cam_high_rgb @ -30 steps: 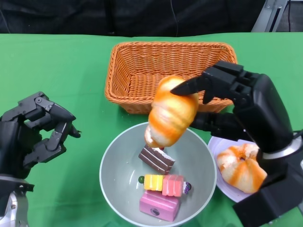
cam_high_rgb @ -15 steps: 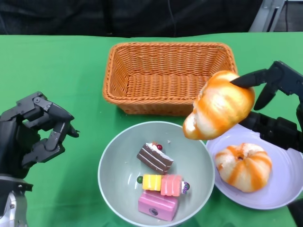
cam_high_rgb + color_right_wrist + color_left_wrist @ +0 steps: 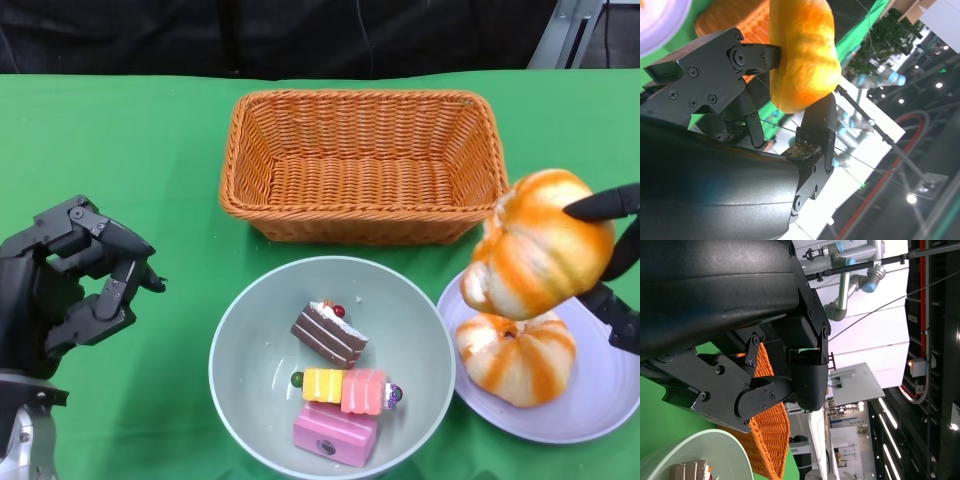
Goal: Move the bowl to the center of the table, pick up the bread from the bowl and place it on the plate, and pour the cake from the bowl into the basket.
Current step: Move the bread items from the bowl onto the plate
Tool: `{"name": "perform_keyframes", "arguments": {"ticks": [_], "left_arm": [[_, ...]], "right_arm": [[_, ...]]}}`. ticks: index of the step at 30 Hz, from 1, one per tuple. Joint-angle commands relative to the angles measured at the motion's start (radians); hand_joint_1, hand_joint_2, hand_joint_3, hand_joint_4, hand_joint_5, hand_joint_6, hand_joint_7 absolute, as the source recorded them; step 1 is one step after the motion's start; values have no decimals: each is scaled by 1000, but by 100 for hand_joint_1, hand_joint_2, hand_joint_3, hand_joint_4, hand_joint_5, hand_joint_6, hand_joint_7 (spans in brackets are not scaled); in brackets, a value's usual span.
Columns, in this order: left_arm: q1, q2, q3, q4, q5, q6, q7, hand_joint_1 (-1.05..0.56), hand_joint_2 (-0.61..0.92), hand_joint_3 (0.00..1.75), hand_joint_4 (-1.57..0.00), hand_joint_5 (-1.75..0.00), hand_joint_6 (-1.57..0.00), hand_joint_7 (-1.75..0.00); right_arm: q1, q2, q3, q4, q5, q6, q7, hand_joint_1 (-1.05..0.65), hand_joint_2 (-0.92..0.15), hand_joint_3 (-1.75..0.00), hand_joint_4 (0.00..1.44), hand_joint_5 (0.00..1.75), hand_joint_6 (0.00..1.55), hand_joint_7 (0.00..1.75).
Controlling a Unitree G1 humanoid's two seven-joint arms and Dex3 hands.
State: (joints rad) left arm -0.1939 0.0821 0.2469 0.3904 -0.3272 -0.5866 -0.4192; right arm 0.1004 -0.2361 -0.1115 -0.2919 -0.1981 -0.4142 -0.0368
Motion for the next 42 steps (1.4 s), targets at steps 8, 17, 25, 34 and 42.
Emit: {"name": "perform_keyframes", "arguments": {"ticks": [8,17,25,34,42], "left_arm": [[-9,23,10,11,-18,-14,-19,-11,68,82,-88,-139,-92,-108],[-7,22,13,13,-15,-15,-19,-11,68,82,-88,-138,-93,-107],[-5,24,12,21,-4,-25,-17,-11,68,81,-88,-137,-93,-107],[-5,27,12,32,-3,-35,-20,-12,68,81,-87,-138,-92,-108],[-11,30,12,53,-1,-56,-28,-12,69,82,-86,-138,-91,-108]], "right_arm": [[63,-34,-38,-53,128,176,132,1,-64,-79,66,165,52,141],[62,-21,-28,24,111,196,147,-5,-68,-66,60,165,51,140],[38,-63,-39,2,132,381,217,-10,-82,-40,55,169,49,136],[2,-115,-46,32,135,450,268,-11,-92,-17,61,159,56,125],[-25,-150,-46,44,135,510,295,-10,-92,-17,60,162,56,121]]}}
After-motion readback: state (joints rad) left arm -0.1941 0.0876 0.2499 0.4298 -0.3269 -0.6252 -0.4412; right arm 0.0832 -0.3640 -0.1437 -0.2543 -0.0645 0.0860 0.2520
